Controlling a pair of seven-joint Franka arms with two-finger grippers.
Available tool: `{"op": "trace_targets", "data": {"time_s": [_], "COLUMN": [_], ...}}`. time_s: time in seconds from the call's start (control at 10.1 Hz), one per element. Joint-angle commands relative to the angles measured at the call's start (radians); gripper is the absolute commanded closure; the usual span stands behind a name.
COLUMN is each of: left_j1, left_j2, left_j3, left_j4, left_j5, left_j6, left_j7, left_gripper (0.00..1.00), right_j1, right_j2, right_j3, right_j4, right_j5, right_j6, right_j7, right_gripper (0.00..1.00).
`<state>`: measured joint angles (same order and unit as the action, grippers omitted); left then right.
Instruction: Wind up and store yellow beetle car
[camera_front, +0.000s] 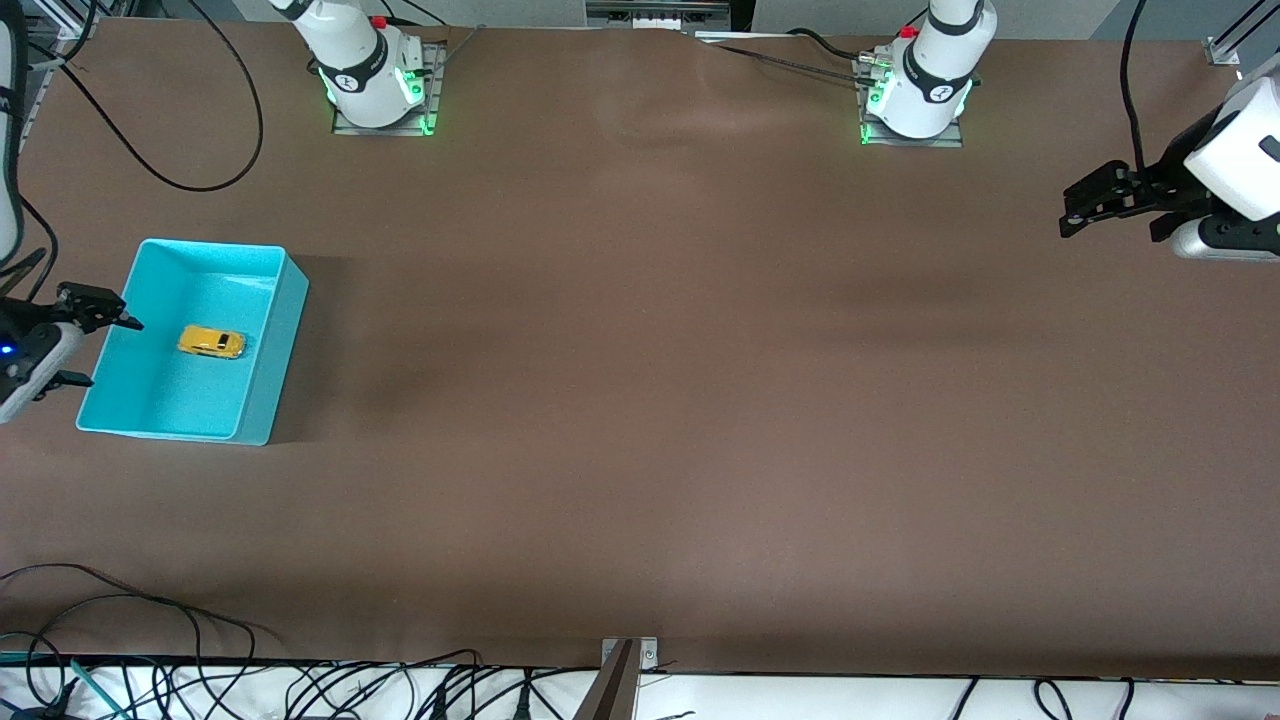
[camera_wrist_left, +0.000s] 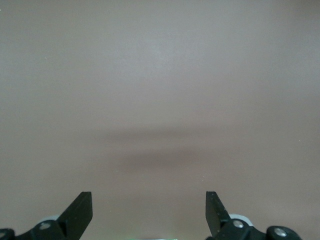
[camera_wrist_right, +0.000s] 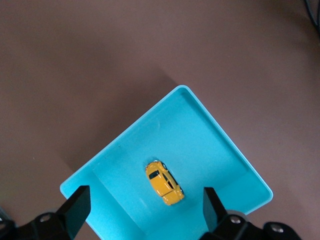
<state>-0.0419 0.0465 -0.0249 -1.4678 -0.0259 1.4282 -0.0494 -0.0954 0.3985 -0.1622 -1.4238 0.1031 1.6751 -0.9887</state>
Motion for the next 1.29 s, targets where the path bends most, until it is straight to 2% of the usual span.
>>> {"op": "trace_targets", "data": {"time_s": [0.0,0.1,0.4,0.5,0.89,1.19], "left_j1": [0.000,0.000,-0.001,0.000,-0.001,0.004], "left_j2": [0.015,0.013,0.013,0.013,0.013,0.013], "left_j3": [0.002,0.002,0.002,0.002,0.000,0.003], "left_j4": [0.032,0.032,0.032,0.034,0.032,0.034], "left_j5": [-0.017,-0.017,-0.017,-0.017,-0.017,-0.016], "left_j6": [-0.015,-0.015,-0.015,-0.015,-0.015,-0.015], "left_j7": [0.026,0.026,0.026,0.026,0.026,0.026], "left_gripper": [0.00,0.00,0.00,0.00,0.00,0.00], "right_j1": [0.020,0.029,0.036,0.036,0.037,0.069], "right_j2": [-0.030,-0.062,-0.110,-0.127,-0.251,-0.386], "right_j3": [0.000,0.001,0.058,0.081,0.105,0.104], "right_j4": [0.028,0.023,0.019,0.019,-0.016,-0.171], "right_j5": [0.010,0.012,0.012,0.007,-0.069,-0.074], "right_j6": [-0.038,-0.040,-0.098,-0.110,-0.163,-0.014], "right_j7": [0.331,0.458,0.855,0.925,0.961,0.961], "right_gripper": [0.00,0.00,0.00,0.00,0.00,0.00]}}
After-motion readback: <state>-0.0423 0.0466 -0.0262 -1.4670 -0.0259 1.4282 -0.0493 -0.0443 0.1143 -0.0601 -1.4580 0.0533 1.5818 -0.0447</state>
